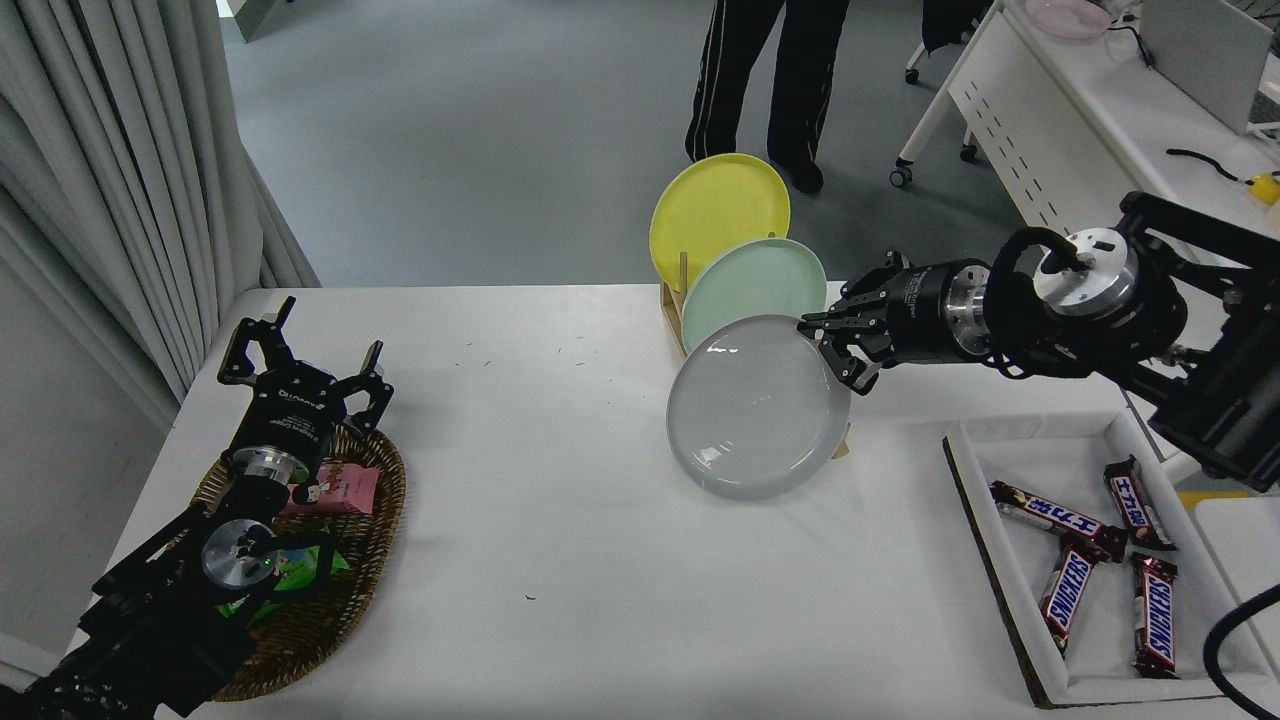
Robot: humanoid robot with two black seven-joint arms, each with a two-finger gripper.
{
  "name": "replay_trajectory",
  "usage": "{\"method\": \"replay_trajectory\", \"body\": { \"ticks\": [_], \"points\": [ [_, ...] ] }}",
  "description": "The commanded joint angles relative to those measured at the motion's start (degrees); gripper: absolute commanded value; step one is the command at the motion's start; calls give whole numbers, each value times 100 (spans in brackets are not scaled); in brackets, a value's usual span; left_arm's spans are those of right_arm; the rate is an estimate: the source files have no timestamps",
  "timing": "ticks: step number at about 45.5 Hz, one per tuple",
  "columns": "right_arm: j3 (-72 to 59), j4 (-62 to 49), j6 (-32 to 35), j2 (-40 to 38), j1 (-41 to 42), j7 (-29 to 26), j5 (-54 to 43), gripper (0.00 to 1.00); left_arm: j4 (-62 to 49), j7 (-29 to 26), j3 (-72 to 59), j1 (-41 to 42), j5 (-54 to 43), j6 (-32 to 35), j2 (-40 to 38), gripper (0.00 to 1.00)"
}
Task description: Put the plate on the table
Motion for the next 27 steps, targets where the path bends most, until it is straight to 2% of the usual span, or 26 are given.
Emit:
{"method": "replay_trajectory", "body": {
  "ticks": [1,8,16,27],
  "points": [
    [799,81,-533,206,-640,-13,349,0,0,0,0,0,0,0,0,100],
    [1538,-59,-533,444,-1281,-13,366,0,0,0,0,0,0,0,0,100],
    [1530,-104,-533,479,-1668,14,709,0,0,0,0,0,0,0,0,100],
    [1495,-165,-533,664,-2081,128,314,0,0,0,0,0,0,0,0,100]
  ]
}}
